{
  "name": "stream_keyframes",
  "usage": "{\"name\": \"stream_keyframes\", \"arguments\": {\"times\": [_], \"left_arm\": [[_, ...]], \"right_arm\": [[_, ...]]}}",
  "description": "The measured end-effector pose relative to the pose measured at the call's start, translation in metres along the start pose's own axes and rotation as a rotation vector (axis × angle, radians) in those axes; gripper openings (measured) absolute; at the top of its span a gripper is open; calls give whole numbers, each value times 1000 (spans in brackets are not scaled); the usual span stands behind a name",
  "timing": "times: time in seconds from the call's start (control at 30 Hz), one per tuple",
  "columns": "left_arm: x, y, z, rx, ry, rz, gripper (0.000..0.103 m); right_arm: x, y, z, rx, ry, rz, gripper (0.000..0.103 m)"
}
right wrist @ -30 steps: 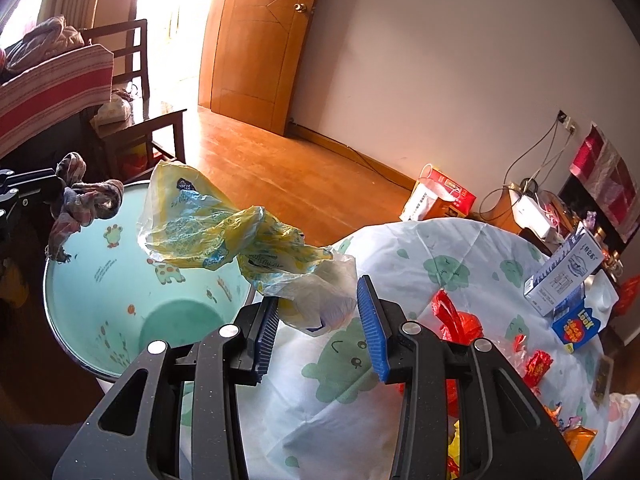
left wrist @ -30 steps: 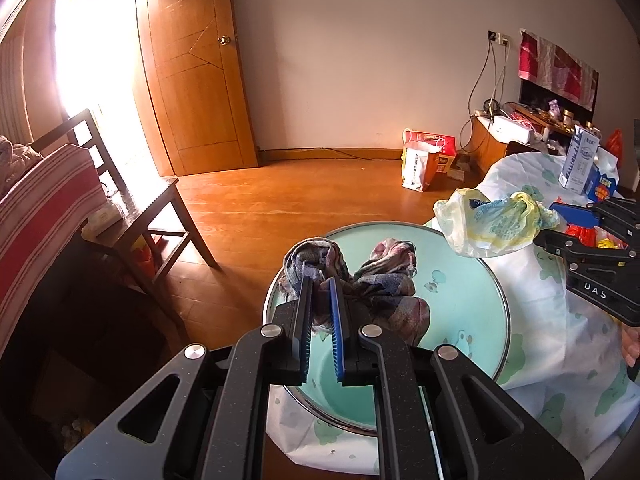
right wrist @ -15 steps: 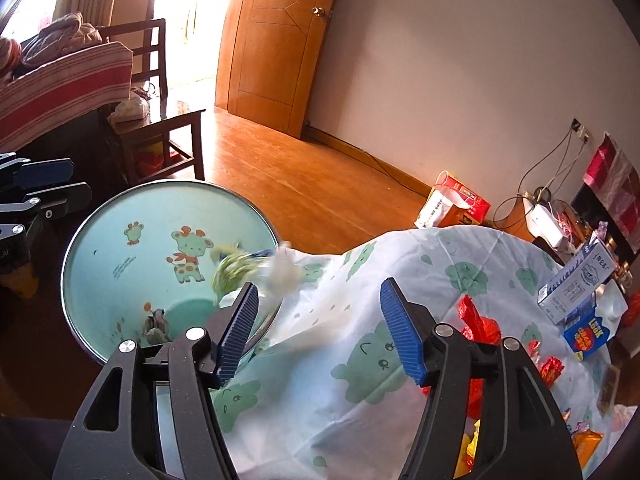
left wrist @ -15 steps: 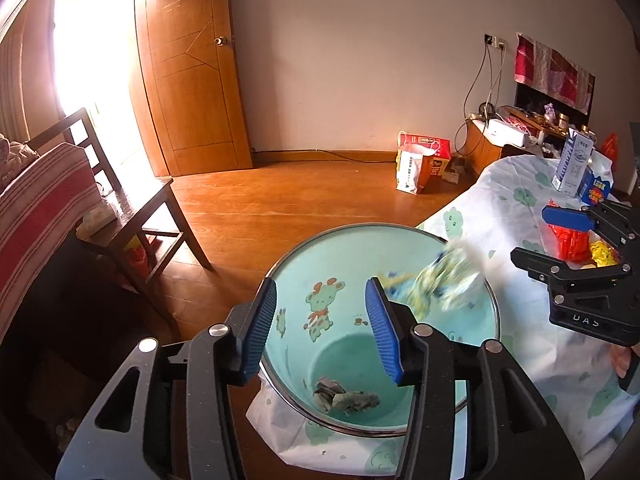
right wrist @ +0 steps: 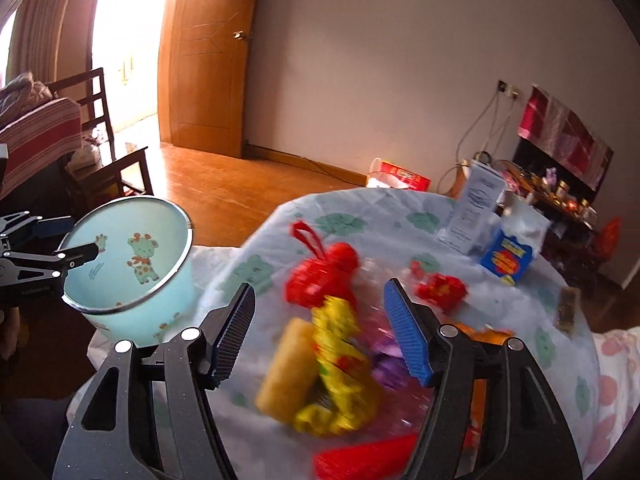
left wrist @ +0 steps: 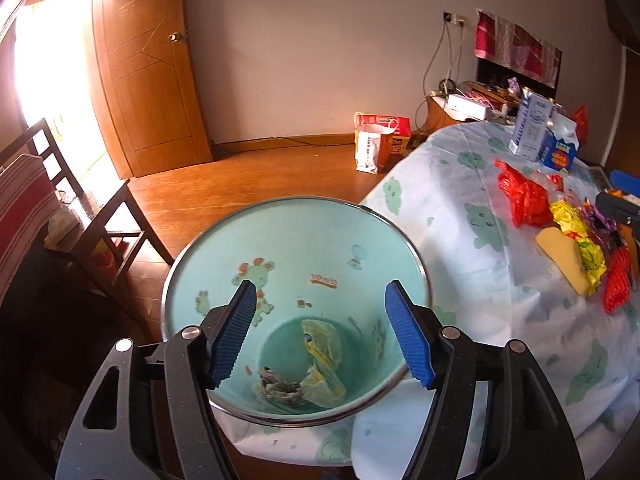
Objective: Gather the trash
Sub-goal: 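Move both open tools back over the table trash, then grasp the yellow sponge with the left tool while the right tool grasps the orange snack bag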
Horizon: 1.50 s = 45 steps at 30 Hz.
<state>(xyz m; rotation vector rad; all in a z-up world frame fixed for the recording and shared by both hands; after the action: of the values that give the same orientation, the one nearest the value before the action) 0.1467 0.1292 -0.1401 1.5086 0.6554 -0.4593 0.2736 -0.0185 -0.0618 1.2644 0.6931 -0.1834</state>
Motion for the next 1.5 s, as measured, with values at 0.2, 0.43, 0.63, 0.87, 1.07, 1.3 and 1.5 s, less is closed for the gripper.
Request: {"name": "stream_keyframes", "arguments": {"times": [0.2,0.43,0.63,0.87,1.07,1.3,1.5], "left_arm": [[3,2,59,77,-88,-6,66],[1,12,131,141,-180,10,66],[2,12,179,202,-228,10,66],[20,1,206,226,-286,-57,46],[18,-2,213,237,-362,-69,18],[0,8,196,215,-367,-22,16],[-23,23,168,200,-308,61,16]], "right_arm": [[-39,-54,92,140,-174,-39,67],[-57,-119,151,241,-284,-110,67],[-59,-137,163,293,-290,-101,67],[-55,-134,155,307,-234,-72,66],[-41,-127,140,281,-166,-109,55],[-43,-127,139,295,-158,-104,54],[-54,-120,144,288,-188,-58,53]]}}
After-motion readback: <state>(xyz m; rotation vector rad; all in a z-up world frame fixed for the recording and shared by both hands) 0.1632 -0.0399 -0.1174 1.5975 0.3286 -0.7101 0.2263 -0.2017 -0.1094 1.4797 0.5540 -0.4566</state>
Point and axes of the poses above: each gripper's, at about its wrist camera, not at the fingertips, and x roughly the way its jaws point, z to its right, y to its top, the point moved 4 cm from there along x, roughly the way its jaws point, and after that the axes turned 2 degrees about z, right-handed, at the moved point
